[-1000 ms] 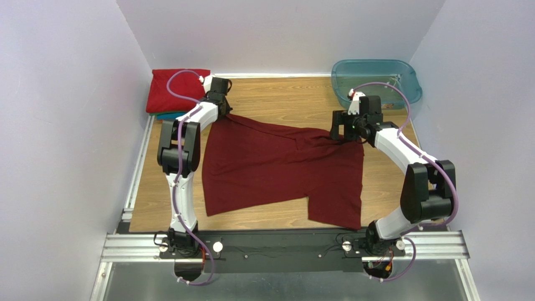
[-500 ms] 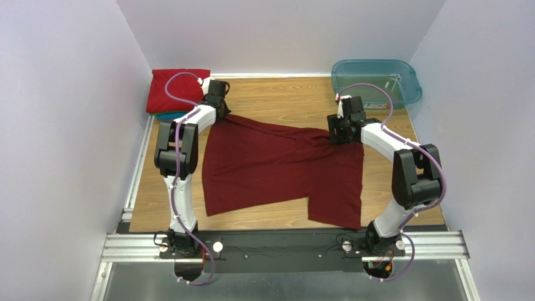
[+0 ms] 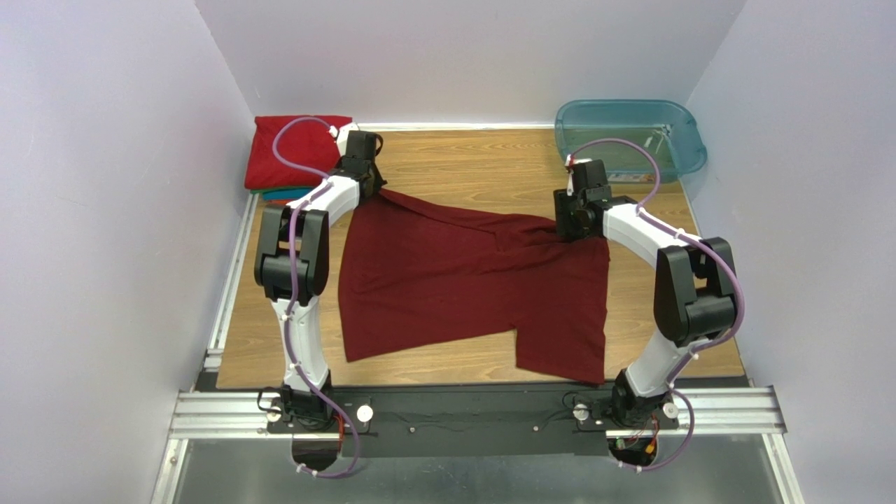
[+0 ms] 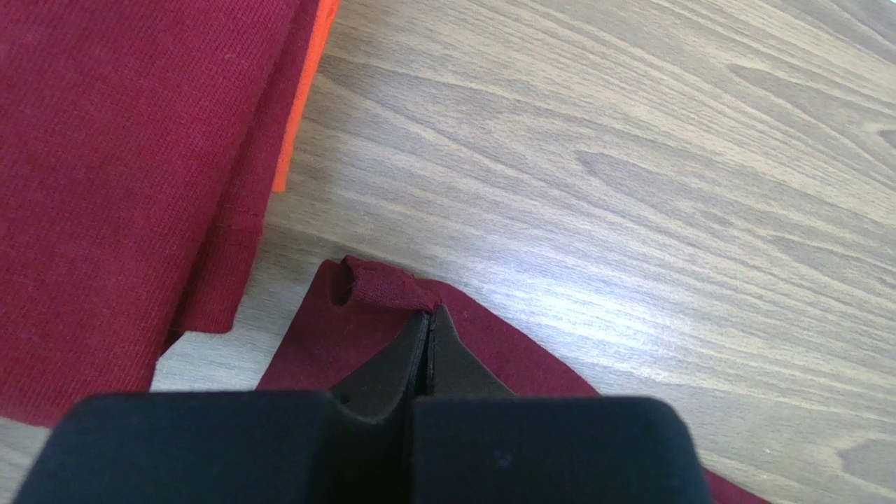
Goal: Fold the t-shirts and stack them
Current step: Flatten the tshirt out
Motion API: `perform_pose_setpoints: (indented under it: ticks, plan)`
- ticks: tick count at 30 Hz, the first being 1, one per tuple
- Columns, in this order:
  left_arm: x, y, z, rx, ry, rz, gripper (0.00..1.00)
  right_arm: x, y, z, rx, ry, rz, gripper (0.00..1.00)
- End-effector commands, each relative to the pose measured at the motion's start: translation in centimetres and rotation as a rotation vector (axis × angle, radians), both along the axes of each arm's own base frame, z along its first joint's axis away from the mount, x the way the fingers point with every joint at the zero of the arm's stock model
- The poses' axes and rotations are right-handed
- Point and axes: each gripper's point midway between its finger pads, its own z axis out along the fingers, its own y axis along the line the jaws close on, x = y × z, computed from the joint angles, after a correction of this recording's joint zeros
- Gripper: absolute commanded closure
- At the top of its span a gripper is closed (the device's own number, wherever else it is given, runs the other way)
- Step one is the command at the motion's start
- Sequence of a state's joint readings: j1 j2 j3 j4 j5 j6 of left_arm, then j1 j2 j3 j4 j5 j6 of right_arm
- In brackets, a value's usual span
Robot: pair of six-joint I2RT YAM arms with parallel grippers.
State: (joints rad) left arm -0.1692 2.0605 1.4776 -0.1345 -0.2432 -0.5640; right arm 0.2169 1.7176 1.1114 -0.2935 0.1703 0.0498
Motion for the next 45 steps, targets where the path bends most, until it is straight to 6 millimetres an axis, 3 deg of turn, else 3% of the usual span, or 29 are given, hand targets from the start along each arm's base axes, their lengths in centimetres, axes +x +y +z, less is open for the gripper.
perform_pose_setpoints:
  ticks: [1,5,8,9,14,16,17,19,20,22,23,29,35,38,41,43,45]
  plan:
    - [0.1,0.2,2.6,-0.009,-0.058,-0.014,1.0,-0.7,-0.7,-1.9,-0.034,0.05,-0.055,0.41]
    - [-0.1,0.2,3.1,-0.01,-0.067,-0.014,1.0,-0.5,-0.8,-2.3,-0.041,0.057,-0.063,0.64]
    - [-0.2,0.2,3.7,-0.013,-0.078,-0.013,1.0,0.3,-1.0,-1.3,-0.051,0.026,-0.076,0.93]
    - [-0.2,0.2,3.9,-0.016,-0.081,-0.011,1.0,0.5,-1.1,-0.8,-0.058,0.012,-0.081,0.96]
    - [-0.8,-0.1,5.7,-0.043,-0.117,-0.019,1.0,1.9,-2.2,4.2,-0.108,-0.122,-0.107,0.99]
    - [-1.3,0.0,6.0,-0.051,-0.121,-0.014,1.0,2.1,-1.9,6.9,-0.092,-0.185,-0.095,0.99]
    - [-1.5,0.0,7.1,-0.058,-0.142,-0.012,1.0,1.9,-1.6,7.5,-0.087,-0.2,-0.079,0.99]
    - [-2.3,0.1,7.1,-0.068,-0.144,-0.004,1.0,1.7,-1.5,9.4,-0.063,-0.243,-0.073,0.99]
    - [-2.7,0.1,8.4,-0.074,-0.171,-0.004,1.0,1.5,-0.7,9.7,-0.041,-0.246,-0.034,0.99]
    - [-3.5,0.3,8.6,-0.075,-0.173,-0.003,1.0,1.1,-0.3,11.1,-0.027,-0.277,-0.011,0.99]
    - [-3.8,0.4,9.7,-0.08,-0.196,0.0,1.0,0.9,0.0,11.5,-0.042,-0.285,0.023,0.99]
    - [-5.9,1.0,12.8,-0.091,-0.262,0.027,1.0,0.1,0.1,15.1,-0.039,-0.367,0.041,0.97]
    - [-6.2,1.3,14.0,-0.089,-0.29,0.033,1.0,-0.5,0.9,15.1,0.0,-0.361,0.08,0.94]
    - [-5.7,1.1,13.3,-0.089,-0.277,0.027,1.0,0.2,0.8,13.6,-0.012,-0.325,0.059,0.93]
    - [-4.8,1.1,12.8,-0.085,-0.28,0.035,1.0,1.6,0.7,11.9,-0.031,-0.284,0.017,0.93]
    - [-4.0,1.3,12.8,-0.08,-0.289,0.047,1.0,3.2,0.9,11.9,-0.01,-0.289,-0.031,0.93]
    - [-3.0,1.3,11.5,-0.069,-0.267,0.052,1.0,4.8,1.5,9.3,-0.004,-0.237,-0.05,0.93]
